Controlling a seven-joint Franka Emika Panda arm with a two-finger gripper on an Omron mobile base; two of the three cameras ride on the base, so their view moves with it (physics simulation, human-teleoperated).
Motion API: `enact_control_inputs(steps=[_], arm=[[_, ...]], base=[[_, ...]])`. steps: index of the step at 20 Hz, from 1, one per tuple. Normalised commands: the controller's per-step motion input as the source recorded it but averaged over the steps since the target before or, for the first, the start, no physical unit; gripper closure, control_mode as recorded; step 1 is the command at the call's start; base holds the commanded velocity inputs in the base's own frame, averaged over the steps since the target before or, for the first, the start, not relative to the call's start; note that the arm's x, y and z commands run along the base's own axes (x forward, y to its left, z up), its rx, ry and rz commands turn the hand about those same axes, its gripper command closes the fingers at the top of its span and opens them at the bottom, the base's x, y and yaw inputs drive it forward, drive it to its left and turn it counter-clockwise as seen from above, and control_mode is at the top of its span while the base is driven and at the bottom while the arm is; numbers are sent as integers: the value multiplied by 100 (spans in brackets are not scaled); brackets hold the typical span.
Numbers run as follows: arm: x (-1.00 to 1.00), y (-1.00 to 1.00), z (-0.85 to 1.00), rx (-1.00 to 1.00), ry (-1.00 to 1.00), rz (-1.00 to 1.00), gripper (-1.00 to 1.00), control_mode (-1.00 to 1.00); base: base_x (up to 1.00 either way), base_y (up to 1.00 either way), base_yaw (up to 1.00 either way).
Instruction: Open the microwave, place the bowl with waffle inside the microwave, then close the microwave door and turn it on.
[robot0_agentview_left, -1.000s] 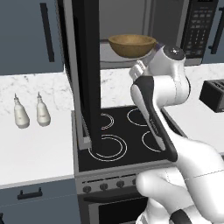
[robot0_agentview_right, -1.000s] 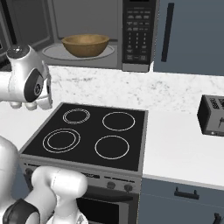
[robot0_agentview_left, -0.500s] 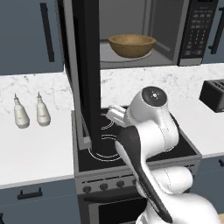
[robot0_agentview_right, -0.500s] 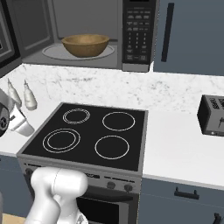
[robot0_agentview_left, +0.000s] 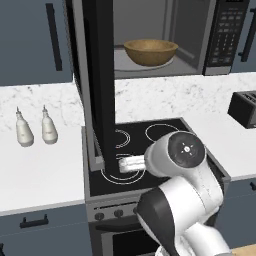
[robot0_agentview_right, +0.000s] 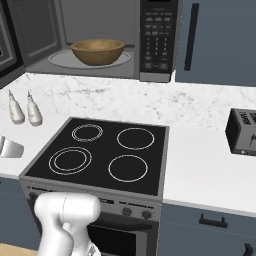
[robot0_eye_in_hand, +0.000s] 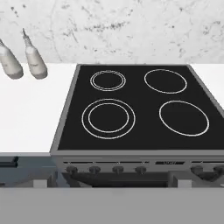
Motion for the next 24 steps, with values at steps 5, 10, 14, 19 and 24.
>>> enact_control_inputs(steps=[5, 10, 14, 19, 24], arm=[[-99, 72, 35, -59, -10, 27, -100, -100], [-82, 99, 13, -60, -7, 28, -100, -100], [-24, 100, -1, -53, 0, 25, -100, -100], [20, 100, -1, -45, 0, 13, -100, -100], [90, 100, 8, -33, 1, 2, -100, -100]], base=[[0, 0, 0], [0, 0, 0], [0, 0, 0], [0, 0, 0], [0, 0, 0]])
